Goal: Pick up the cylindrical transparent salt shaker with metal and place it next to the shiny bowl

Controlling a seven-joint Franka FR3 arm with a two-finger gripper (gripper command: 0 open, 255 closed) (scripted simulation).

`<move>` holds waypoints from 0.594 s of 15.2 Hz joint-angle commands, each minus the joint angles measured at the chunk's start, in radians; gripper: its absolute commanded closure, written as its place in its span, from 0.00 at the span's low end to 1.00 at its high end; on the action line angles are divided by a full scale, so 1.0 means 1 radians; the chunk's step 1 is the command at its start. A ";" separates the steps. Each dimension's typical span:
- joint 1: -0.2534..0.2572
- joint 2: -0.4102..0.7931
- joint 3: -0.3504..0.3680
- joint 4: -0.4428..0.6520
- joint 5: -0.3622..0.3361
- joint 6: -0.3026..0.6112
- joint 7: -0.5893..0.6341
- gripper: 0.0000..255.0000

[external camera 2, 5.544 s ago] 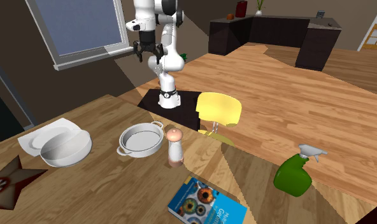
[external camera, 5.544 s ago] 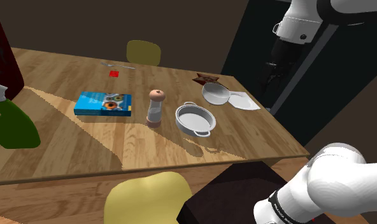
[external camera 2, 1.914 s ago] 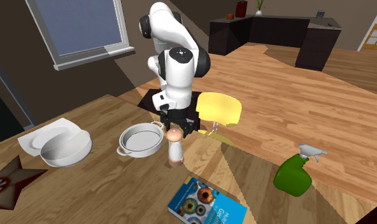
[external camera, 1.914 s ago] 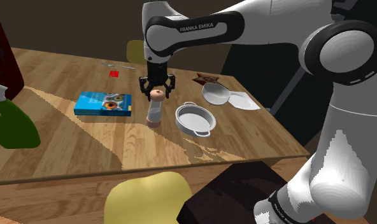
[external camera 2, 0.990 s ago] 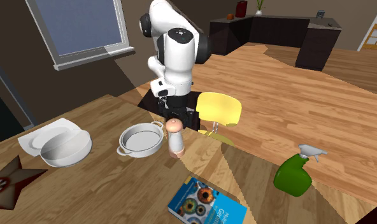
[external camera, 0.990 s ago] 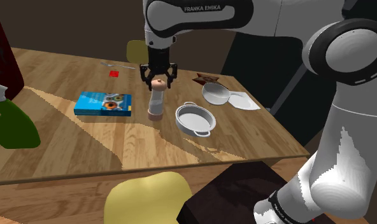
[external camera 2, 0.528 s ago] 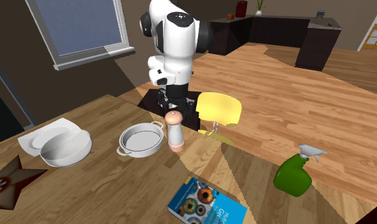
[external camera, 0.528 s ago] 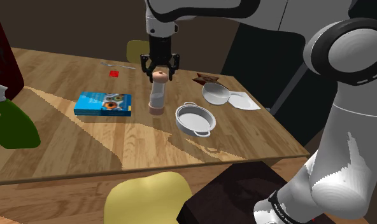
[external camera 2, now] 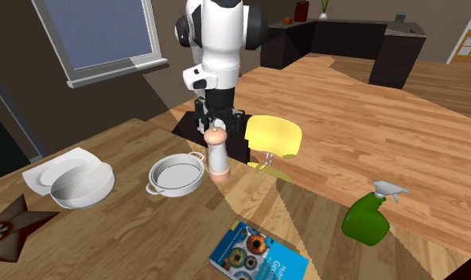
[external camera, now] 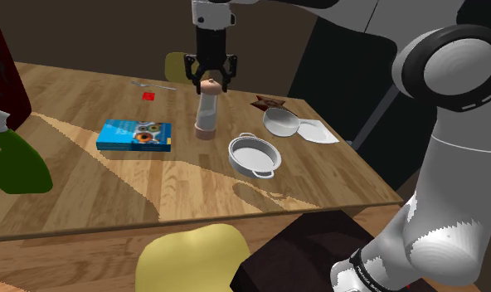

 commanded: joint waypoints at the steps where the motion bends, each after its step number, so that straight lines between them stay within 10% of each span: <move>1: 0.004 0.002 0.001 0.031 0.000 -0.030 0.001 1.00; 9: -0.076 -0.134 -0.024 -0.088 0.024 -0.035 -0.098 1.00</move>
